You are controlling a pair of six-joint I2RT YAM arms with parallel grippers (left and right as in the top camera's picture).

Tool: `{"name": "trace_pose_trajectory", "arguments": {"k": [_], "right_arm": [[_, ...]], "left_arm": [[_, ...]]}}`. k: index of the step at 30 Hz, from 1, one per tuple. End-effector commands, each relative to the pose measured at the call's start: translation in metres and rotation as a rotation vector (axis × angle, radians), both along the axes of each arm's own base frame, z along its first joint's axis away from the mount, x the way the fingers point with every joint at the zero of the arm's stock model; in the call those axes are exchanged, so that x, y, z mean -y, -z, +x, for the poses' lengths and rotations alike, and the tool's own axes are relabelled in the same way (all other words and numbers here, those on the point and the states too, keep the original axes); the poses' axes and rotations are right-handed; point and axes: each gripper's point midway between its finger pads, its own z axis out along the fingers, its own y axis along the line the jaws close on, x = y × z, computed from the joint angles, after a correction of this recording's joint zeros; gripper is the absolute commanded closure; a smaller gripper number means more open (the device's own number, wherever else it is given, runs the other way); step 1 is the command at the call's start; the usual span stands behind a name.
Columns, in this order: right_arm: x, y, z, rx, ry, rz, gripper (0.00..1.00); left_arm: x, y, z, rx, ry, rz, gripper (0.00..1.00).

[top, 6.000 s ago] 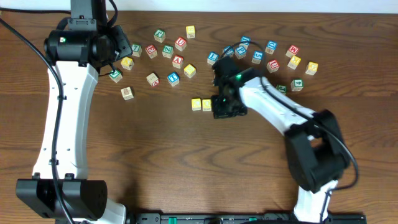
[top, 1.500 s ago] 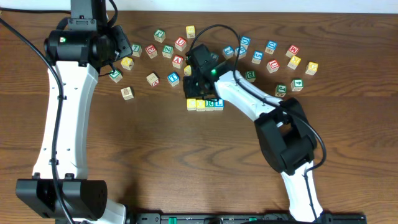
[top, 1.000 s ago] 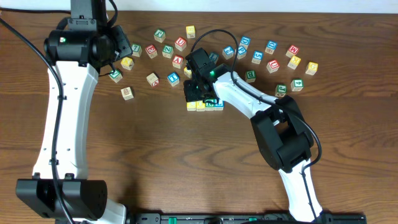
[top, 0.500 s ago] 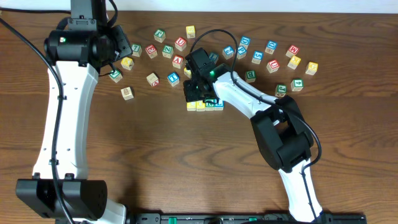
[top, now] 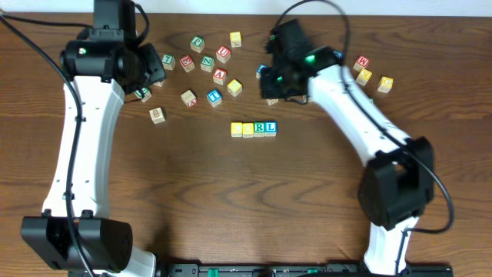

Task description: Spell out CORL

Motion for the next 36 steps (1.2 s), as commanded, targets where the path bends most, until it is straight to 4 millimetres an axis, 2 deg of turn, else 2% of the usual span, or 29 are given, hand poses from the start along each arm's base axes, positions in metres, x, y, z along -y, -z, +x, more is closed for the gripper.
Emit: {"name": "trace_pose_trajectory", "arguments": {"k": [1, 5, 12, 17, 22, 30, 35, 36], "right_arm": [[0.017, 0.012, -0.01, -0.076, 0.014, -0.034, 0.99], [0.034, 0.031, -0.027, -0.173, 0.034, -0.073, 0.99], [0.04, 0.065, -0.045, -0.23, 0.034, -0.104, 0.99], [0.042, 0.089, -0.05, -0.231, 0.046, -0.1, 0.99], [0.04, 0.103, -0.051, -0.217, 0.04, -0.095, 0.99], [0.037, 0.123, -0.054, -0.187, 0.031, -0.083, 0.99], [0.038, 0.128, -0.056, -0.186, 0.031, -0.082, 0.99], [0.038, 0.128, -0.056, -0.185, 0.031, -0.082, 0.99]], "left_arm": [[0.001, 0.022, -0.009, -0.067, 0.018, 0.011, 0.61], [0.008, 0.038, -0.017, -0.114, 0.038, 0.014, 0.63], [0.03, 0.067, -0.024, -0.166, 0.096, 0.021, 0.64], [0.044, 0.087, -0.025, -0.193, 0.134, 0.026, 0.64], [0.054, 0.105, -0.023, -0.216, 0.157, 0.031, 0.68], [0.087, 0.142, -0.022, -0.289, 0.241, -0.034, 0.73], [0.096, 0.16, -0.025, -0.334, 0.269, -0.023, 0.73], [0.097, 0.163, -0.026, -0.342, 0.272, -0.022, 0.76]]}}
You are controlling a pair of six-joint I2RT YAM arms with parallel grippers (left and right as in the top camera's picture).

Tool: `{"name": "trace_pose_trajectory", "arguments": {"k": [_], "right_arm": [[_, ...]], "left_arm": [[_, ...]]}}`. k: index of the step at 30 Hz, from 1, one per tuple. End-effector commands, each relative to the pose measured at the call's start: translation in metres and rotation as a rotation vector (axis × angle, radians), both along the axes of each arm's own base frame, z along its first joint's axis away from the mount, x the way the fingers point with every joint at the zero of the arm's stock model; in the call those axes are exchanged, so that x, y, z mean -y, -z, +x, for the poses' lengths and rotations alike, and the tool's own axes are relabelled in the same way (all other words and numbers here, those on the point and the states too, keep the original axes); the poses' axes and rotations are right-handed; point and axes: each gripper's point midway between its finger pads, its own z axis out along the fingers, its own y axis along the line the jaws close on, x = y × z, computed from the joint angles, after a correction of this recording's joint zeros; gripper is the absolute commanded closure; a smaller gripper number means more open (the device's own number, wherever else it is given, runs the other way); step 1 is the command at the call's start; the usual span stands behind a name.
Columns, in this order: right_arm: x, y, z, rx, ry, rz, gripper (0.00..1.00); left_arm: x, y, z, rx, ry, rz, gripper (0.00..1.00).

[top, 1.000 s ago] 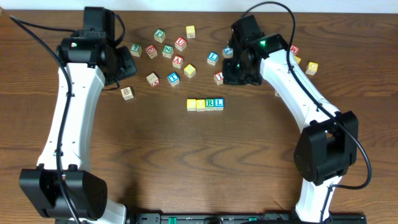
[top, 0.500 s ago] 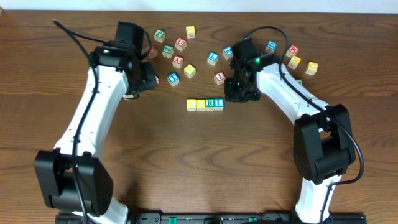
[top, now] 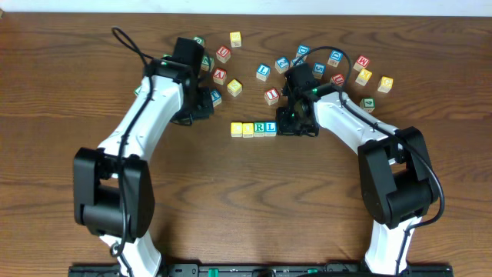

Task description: Spell out CORL

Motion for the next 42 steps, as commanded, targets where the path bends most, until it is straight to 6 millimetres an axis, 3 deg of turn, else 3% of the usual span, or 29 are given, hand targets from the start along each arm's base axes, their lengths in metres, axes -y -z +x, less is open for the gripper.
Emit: {"name": "trace_pose_trajectory", "arguments": {"k": [1, 12, 20, 42], "right_arm": [[-0.002, 0.005, -0.002, -0.006, -0.004, -0.002, 0.99], [-0.007, 0.005, -0.002, 0.002, -0.015, 0.001, 0.99], [-0.007, 0.005, -0.002, 0.002, -0.015, 0.001, 0.99], [-0.008, 0.005, -0.003, -0.001, -0.016, 0.004, 0.99]], "left_arm": [[0.006, 0.014, -0.006, -0.041, 0.034, 0.0, 0.77], [0.034, 0.039, -0.008, -0.081, 0.12, -0.052, 0.92], [0.053, 0.048, -0.006, -0.078, 0.169, -0.106, 0.92], [0.07, 0.066, -0.014, -0.115, 0.208, -0.114, 0.92]]}}
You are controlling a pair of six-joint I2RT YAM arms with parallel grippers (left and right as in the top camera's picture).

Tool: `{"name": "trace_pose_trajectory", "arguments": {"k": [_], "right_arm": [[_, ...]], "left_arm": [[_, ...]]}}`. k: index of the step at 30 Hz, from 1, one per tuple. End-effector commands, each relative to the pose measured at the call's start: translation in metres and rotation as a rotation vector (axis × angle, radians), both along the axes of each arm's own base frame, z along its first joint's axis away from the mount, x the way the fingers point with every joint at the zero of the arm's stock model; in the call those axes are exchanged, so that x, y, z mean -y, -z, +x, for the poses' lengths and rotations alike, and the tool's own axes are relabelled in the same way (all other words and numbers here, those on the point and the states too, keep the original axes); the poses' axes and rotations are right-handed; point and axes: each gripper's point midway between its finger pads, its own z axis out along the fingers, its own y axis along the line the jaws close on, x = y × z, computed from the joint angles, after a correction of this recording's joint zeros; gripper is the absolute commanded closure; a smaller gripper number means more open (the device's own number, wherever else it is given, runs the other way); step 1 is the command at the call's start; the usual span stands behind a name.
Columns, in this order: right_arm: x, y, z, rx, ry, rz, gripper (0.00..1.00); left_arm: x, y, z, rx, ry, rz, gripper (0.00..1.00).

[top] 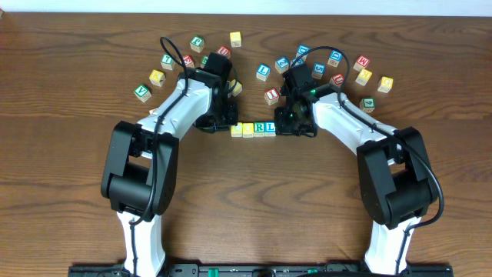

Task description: Spell out CORL

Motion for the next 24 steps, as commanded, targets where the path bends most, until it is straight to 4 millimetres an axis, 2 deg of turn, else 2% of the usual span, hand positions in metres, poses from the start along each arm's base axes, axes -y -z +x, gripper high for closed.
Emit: {"name": "trace_pose_trajectory", "arguments": {"k": [1, 14, 24], "right_arm": [[-0.003, 0.005, -0.004, -0.015, -0.006, -0.002, 0.99], [-0.002, 0.006, -0.006, -0.024, -0.006, -0.006, 0.99], [-0.002, 0.006, -0.006, -0.021, -0.005, -0.005, 0.99]], "left_arm": [[0.006, 0.007, -0.005, -0.013, 0.031, -0.006, 0.92], [0.024, 0.006, -0.004, 0.021, 0.071, -0.019, 0.92], [0.023, 0.006, -0.007, 0.01, 0.071, -0.015, 0.92]]}}
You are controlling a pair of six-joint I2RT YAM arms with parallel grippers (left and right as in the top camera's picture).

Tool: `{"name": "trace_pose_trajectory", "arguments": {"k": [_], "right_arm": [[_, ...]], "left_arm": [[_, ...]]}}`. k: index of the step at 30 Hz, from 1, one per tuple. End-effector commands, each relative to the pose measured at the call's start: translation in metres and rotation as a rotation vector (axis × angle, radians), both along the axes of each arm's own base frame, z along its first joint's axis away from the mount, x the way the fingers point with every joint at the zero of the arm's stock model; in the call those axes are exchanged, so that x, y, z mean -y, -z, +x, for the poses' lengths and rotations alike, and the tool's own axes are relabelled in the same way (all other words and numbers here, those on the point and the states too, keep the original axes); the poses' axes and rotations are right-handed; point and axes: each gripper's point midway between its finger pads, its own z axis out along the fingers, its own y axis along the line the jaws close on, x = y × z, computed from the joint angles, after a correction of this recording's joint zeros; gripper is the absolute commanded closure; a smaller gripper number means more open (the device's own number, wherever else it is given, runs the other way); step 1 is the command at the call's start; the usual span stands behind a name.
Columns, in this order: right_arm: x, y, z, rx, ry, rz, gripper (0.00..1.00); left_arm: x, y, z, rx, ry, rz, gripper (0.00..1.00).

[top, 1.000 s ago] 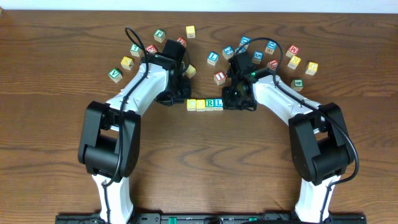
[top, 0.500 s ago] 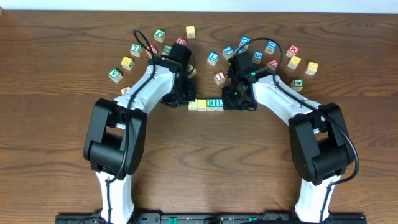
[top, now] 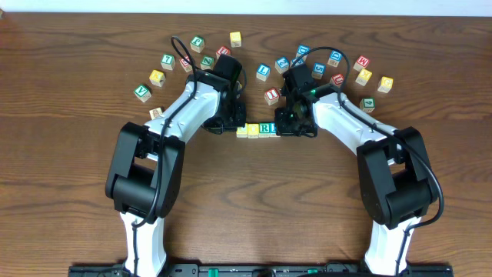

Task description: Spell out CORL

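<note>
A short row of letter blocks (top: 258, 129) lies at the table's middle: two yellow ones on the left, a green R, and a last block half hidden on the right. My left gripper (top: 233, 125) sits against the row's left end. My right gripper (top: 285, 126) sits against the right end and covers part of the last block. Both sets of fingers are hidden under the wrists, so their state does not show.
Loose letter blocks lie scattered along the back. A left group includes a green one (top: 142, 93) and a yellow one (top: 157, 77). A right group includes a red one (top: 271, 95) and a yellow one (top: 385, 83). A tan block (top: 156, 113) lies by the left arm.
My left gripper has moved a little to the right, up against the row's left end. The row's left end now sits slightly further right and the row looks tighter. The right arm has not moved.
At first both grippers were back among the loose blocks and the four-block row stood alone. Then the right gripper was at the row's right end, the left one still off to the left. The left gripper then stood close to the left end, and now touches it.
</note>
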Motion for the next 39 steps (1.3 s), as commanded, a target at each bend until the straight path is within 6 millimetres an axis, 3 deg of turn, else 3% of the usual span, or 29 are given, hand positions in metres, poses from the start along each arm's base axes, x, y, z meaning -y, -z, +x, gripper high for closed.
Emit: {"name": "trace_pose_trajectory", "arguments": {"k": [1, 8, 13, 18, 23, 25, 26, 29, 32, 35, 37, 39], "right_arm": [[-0.003, 0.005, -0.004, -0.015, -0.006, 0.002, 0.99], [-0.001, 0.002, -0.003, -0.016, -0.001, 0.001, 0.99], [0.01, -0.019, 0.006, 0.017, 0.031, 0.013, 0.98], [0.033, -0.059, 0.018, 0.099, 0.082, 0.034, 0.94], [0.055, -0.107, 0.021, 0.195, 0.093, 0.05, 0.87], [0.062, -0.125, 0.019, 0.233, 0.093, 0.054, 0.81], [0.067, -0.136, 0.017, 0.253, 0.099, 0.057, 0.79], [0.08, -0.166, 0.01, 0.31, 0.116, 0.065, 0.72], [0.093, -0.193, 0.003, 0.372, 0.128, 0.069, 0.58], [0.108, -0.215, -0.006, 0.428, 0.133, 0.046, 0.26], [0.122, -0.226, -0.014, 0.451, 0.165, 0.005, 0.1], [0.13, -0.234, -0.021, 0.469, 0.185, -0.022, 0.04]], "left_arm": [[0.003, 0.007, -0.007, -0.025, 0.025, -0.001, 0.92], [0.001, 0.005, -0.006, -0.021, 0.021, -0.002, 0.92], [-0.013, -0.017, 0.007, 0.032, -0.02, -0.021, 0.92], [-0.046, -0.069, 0.024, 0.16, -0.086, -0.017, 0.92], [-0.088, -0.138, 0.027, 0.328, -0.165, 0.027, 0.92], [-0.105, -0.165, 0.024, 0.396, -0.197, 0.04, 0.83], [-0.112, -0.178, 0.021, 0.427, -0.209, 0.043, 0.68], [-0.131, -0.214, 0.011, 0.517, -0.225, 0.049, 0.42], [-0.148, -0.239, 0.001, 0.581, -0.249, 0.057, 0.02], [-0.16, -0.256, -0.008, 0.621, -0.281, 0.057, 0.02], [-0.163, -0.264, -0.012, 0.642, -0.288, 0.056, 0.02], [-0.163, -0.266, -0.013, 0.646, -0.288, 0.054, 0.02]]}}
